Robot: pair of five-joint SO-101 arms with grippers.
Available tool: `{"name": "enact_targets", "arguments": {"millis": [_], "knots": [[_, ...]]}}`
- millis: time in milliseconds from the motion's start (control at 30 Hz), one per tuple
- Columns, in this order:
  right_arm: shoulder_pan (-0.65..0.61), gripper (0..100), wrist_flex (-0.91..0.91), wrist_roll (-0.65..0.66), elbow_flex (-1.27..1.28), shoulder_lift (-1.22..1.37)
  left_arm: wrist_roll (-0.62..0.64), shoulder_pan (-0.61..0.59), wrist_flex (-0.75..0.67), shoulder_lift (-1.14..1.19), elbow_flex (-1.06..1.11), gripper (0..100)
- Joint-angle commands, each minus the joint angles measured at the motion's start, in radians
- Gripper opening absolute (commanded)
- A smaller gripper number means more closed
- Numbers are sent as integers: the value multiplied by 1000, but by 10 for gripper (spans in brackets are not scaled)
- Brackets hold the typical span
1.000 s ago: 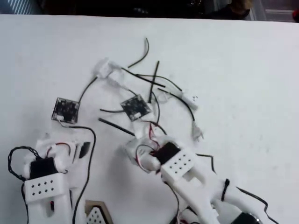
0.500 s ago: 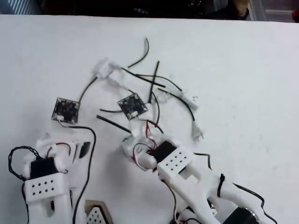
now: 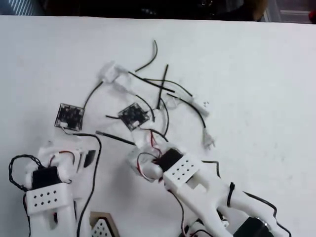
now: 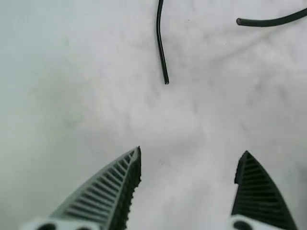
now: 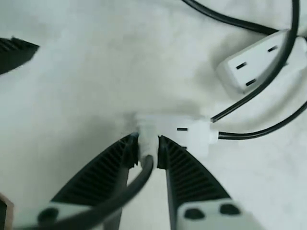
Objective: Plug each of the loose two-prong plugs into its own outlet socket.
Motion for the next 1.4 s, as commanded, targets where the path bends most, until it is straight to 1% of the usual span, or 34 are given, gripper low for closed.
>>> {"name": "enact_targets", "arguments": {"millis": [0,233,367,467,633,700,867,1000,1067,1200,1300,1367], "knots": [[19,17,16,9,-29,-1,-2,-10,-17,-18,-2,312],[8,17,25,9,-29,7,-2,-10,-18,-18,-2,312],[-25,17,7,8,-34,90,-2,-10,-20,-18,0,312],[-27,17,-25,8,-35,145,-3,-10,-20,-18,0,312],[-28,23,10,9,-75,151,-3,-10,-21,-18,2,312],[-27,62,61,9,-109,151,-3,-10,-21,-18,2,312],[-25,228,228,8,-221,151,-3,-10,-21,-18,2,312],[-25,253,349,12,-342,151,-5,-10,-21,-18,2,312],[-25,253,401,72,-397,153,-5,-10,-21,-18,2,312],[4,253,464,256,-470,160,-5,-10,-21,-18,2,312],[51,253,481,460,-473,162,-5,-10,-21,-18,2,312],[84,253,507,572,-473,163,-5,-10,-20,-18,2,312]]}}
